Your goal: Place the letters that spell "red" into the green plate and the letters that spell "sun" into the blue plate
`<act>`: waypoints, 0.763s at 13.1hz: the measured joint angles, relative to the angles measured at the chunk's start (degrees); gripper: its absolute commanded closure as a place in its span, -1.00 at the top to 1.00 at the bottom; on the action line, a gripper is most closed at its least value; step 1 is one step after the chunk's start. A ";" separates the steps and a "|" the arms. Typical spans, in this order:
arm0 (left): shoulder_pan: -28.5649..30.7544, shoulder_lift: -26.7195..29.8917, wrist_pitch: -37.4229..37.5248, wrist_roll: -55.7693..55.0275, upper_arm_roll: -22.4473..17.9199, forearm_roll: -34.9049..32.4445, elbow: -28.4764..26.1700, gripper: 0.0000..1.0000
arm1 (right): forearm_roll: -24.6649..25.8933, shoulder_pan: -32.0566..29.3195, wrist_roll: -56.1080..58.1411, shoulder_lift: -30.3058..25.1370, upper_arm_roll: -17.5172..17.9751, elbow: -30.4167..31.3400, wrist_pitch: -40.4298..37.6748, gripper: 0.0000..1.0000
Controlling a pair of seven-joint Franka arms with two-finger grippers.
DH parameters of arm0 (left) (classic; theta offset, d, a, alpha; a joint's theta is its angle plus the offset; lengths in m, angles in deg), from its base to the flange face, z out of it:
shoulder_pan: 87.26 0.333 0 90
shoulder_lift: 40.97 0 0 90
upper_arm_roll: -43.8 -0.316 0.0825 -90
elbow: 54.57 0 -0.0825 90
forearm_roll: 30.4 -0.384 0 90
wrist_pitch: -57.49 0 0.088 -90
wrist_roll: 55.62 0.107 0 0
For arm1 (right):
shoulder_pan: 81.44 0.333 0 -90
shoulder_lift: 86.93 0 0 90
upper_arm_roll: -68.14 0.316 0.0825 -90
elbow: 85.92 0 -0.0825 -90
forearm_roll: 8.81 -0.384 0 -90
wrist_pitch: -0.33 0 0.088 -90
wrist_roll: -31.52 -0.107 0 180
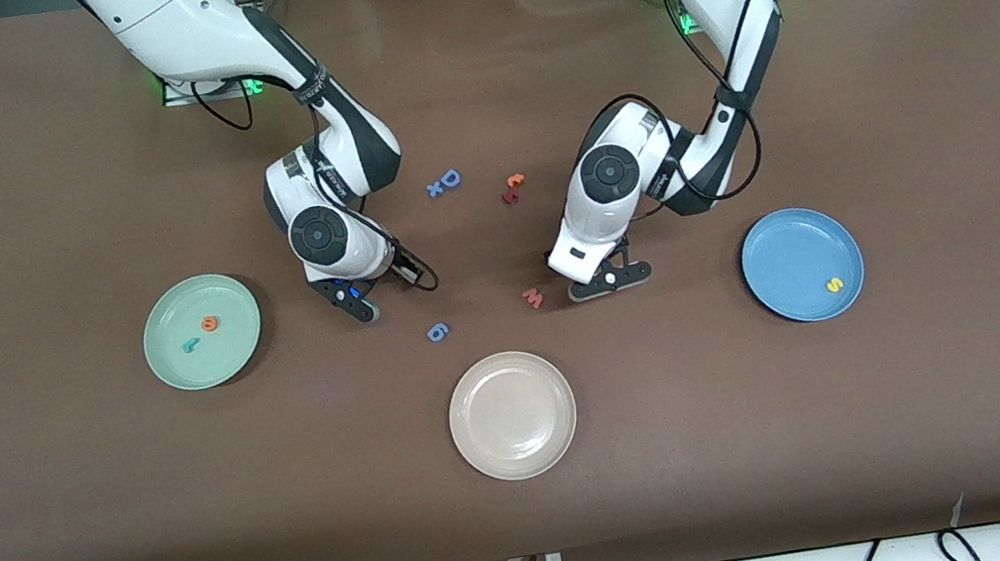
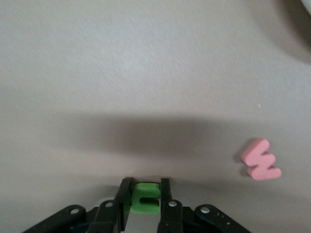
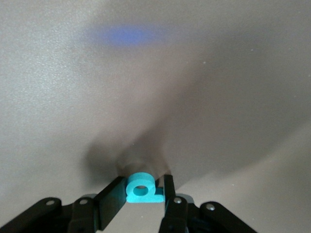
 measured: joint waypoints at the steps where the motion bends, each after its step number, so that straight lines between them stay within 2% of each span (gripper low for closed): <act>1: 0.93 0.02 0.19 1.77 -0.07 -0.02 0.18 -0.59 | 0.00 0.00 0.00 0.00 0.00 0.00 0.00 -0.90; 6: 7.35 1.88 4.07 13.19 -0.13 -0.07 0.71 -0.58 | 0.11 0.05 0.09 -0.57 -1.16 -0.46 -2.35 -0.90; 8: 9.97 3.05 5.78 18.58 -0.13 -0.08 0.78 -0.58 | 0.63 0.07 1.94 -3.04 -3.90 -1.99 -9.79 -0.90; 10: 12.85 4.16 7.54 24.58 -0.18 -0.09 0.81 -0.58 | 0.82 0.01 7.61 -6.78 -8.41 -2.99 -18.15 -0.90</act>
